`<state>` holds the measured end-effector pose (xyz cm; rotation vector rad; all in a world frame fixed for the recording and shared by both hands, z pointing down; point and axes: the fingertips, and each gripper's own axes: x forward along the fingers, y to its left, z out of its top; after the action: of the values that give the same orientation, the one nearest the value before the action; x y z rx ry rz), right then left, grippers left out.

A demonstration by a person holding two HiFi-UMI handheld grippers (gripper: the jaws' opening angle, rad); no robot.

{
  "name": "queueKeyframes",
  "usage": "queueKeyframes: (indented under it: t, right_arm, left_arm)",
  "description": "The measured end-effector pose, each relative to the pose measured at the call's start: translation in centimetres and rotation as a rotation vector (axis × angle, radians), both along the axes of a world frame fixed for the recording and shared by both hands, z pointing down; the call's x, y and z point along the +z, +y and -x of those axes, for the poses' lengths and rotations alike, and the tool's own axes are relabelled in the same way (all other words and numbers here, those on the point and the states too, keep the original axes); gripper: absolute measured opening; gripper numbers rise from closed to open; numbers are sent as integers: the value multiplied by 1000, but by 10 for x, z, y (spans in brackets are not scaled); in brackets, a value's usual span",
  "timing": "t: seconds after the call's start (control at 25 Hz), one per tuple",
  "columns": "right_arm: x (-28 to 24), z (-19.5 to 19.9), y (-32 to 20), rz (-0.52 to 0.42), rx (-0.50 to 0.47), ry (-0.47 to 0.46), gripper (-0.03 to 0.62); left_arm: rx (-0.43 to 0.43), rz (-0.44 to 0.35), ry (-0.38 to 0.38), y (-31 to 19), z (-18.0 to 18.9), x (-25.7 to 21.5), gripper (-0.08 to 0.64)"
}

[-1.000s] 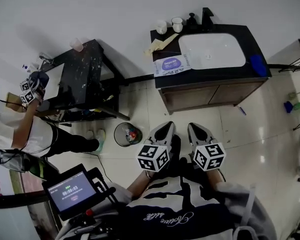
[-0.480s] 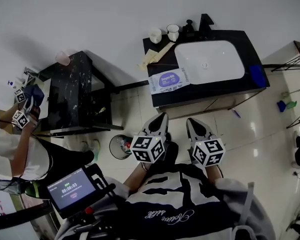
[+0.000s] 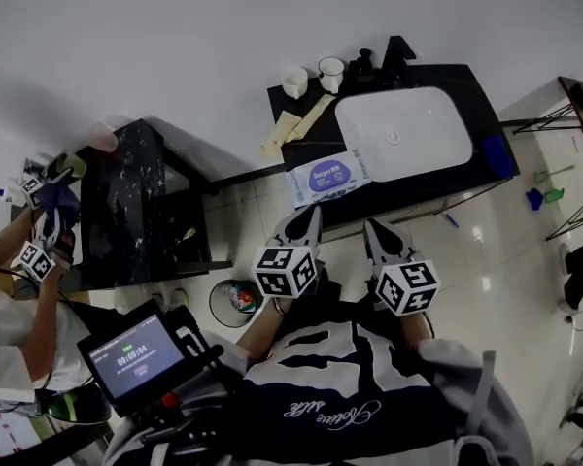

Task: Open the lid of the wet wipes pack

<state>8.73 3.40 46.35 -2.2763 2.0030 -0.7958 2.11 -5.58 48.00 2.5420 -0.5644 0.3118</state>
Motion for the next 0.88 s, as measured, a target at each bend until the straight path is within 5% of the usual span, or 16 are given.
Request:
queueKeyframes:
  t: [0.56,0.88]
  right_arm:
    - [24,-30,-29,50,-46,-33,-1]
    - [39,-37,-66,119,-243,-20,-2]
  left_arm:
    - [-50,144,-104,-28,-18,65,-2]
    - [-157,208,-147,-47,-19,86,-2]
